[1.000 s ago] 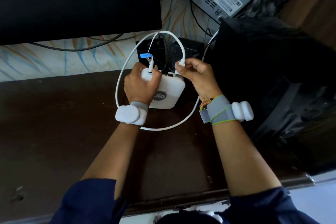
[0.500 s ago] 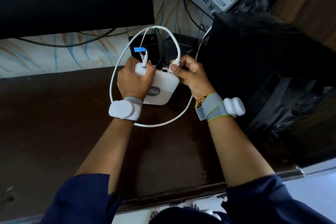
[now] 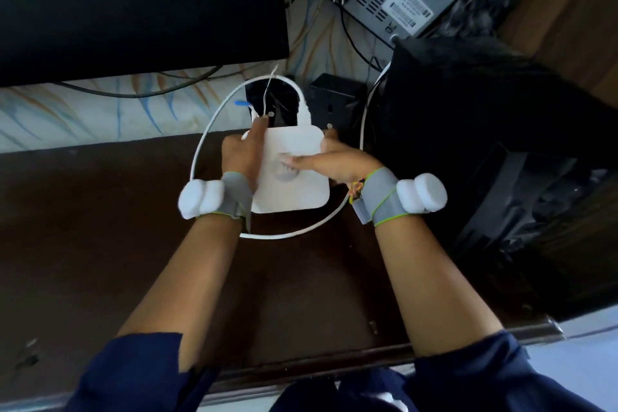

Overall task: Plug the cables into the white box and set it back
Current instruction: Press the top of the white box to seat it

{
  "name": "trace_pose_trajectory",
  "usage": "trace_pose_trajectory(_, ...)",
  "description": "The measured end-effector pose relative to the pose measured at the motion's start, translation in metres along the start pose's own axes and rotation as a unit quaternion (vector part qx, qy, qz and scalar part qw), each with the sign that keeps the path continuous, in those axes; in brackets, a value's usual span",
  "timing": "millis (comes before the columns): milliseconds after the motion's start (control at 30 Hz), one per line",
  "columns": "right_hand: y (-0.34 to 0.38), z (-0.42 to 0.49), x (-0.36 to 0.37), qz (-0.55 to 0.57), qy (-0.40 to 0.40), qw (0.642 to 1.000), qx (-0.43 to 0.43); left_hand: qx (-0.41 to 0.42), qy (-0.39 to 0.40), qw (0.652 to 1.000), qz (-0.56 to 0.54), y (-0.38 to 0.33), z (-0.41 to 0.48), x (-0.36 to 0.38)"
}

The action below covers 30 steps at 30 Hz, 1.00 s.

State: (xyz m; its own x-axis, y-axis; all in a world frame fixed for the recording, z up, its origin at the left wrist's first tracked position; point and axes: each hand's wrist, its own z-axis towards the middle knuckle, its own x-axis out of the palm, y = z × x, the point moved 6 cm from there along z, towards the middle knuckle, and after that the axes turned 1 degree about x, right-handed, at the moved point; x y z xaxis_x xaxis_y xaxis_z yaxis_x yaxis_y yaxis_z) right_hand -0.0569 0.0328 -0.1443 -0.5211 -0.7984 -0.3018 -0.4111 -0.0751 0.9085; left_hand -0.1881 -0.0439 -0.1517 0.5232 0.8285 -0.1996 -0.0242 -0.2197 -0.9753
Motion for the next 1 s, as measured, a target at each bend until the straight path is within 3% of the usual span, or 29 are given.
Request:
trace_pose_trajectory(100,0.010,-0.001,-0.016,-0.063,-0.071,0.995,-0.010,-0.092,0.108,0.987,-0.074,0.001,-0.004,0.004)
trace_pose_trajectory(200,0.026,-0.007,-0.037,-0.043,-0.179,0.983,-0.028,-0.076,0.150,0.974,-0.149,-0.016,-0.012,0.011)
trace_pose_trajectory(300,0.052,-0.019,-0.061,-0.091,-0.242,0.964,-0.059,-0.043,0.158,0.968,-0.188,-0.046,-0.031,0.029)
trace_pose_trajectory(500,0.090,-0.047,-0.117,-0.168,-0.304,0.935,-0.068,-0.010,0.180,0.963,-0.201,-0.099,-0.057,0.069)
trace_pose_trajectory(700,0.100,-0.074,-0.183,-0.156,-0.340,0.925,-0.059,0.029,0.179,0.965,-0.189,-0.146,-0.078,0.123)
trace_pose_trajectory(933,0.060,-0.098,-0.245,-0.141,-0.376,0.916,0.003,0.007,0.187,0.969,-0.162,-0.119,-0.033,0.226)
trace_pose_trajectory(1000,0.048,-0.101,-0.255,-0.137,-0.383,0.913,0.019,0.015,0.168,0.973,-0.160,-0.129,-0.063,0.221)
